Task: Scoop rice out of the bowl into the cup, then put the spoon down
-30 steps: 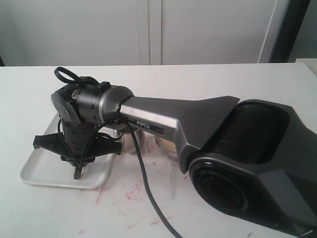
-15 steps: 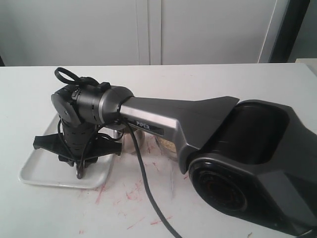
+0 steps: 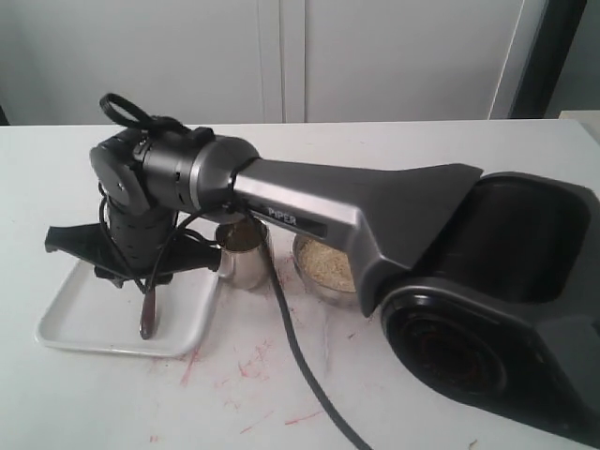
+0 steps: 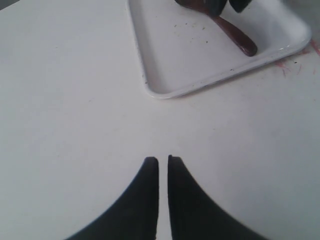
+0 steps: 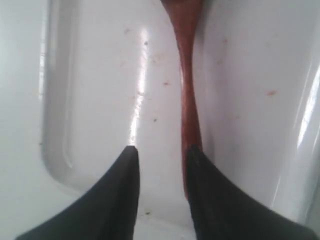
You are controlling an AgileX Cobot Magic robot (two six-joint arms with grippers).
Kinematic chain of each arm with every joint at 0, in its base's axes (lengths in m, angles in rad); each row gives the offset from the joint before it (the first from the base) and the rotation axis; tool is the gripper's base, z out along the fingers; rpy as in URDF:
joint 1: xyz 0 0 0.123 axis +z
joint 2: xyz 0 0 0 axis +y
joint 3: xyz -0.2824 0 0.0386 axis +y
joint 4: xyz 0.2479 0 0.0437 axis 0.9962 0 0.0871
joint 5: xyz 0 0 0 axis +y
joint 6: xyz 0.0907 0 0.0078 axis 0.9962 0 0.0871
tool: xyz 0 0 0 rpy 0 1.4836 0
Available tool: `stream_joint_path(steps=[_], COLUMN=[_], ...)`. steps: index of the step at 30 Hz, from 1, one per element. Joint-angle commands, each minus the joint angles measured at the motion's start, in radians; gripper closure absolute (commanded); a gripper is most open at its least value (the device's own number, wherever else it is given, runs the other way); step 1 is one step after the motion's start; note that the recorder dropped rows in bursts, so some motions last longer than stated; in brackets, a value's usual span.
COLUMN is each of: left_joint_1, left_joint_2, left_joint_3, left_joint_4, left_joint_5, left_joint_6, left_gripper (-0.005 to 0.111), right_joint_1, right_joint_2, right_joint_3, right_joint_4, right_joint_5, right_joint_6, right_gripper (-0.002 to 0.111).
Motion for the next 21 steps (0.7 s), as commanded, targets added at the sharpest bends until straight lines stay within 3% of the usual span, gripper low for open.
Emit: stream_joint_path(steps=[1,7,14,21], left_joint_1=[-0.004,-0.004,-0.004,-0.004], left_joint_2=[-0.003,-0.003,-0.003,-0.003], left_joint_3=[0.009,0.009,0.009,0.009], left_joint_4=[0.0,0.0,0.0,0.0], left_joint_5=[0.039,0.039,0.039,0.039], left_joint_6=[-0.006,-0.006,-0.006,-0.006], left_gripper=[0.092,0.092,0.092,0.092], right_joint_1=[-0.006,-0.006,-0.006,-0.004], right_joint_2=[-0.077,-0.181,-0.317,-0.468], right_joint_3=[-0.001,-0.001,-0.001,-0.001], right_joint_4=[-0.004,-0.004,-0.004,-0.004], right_joint_5=[-0.023,-0.04,-0.003,0.028], right_joint_6=[-0.032,-0.2,-0.363,-0.487], right_gripper=[0.077,0.081,0.107,0.108])
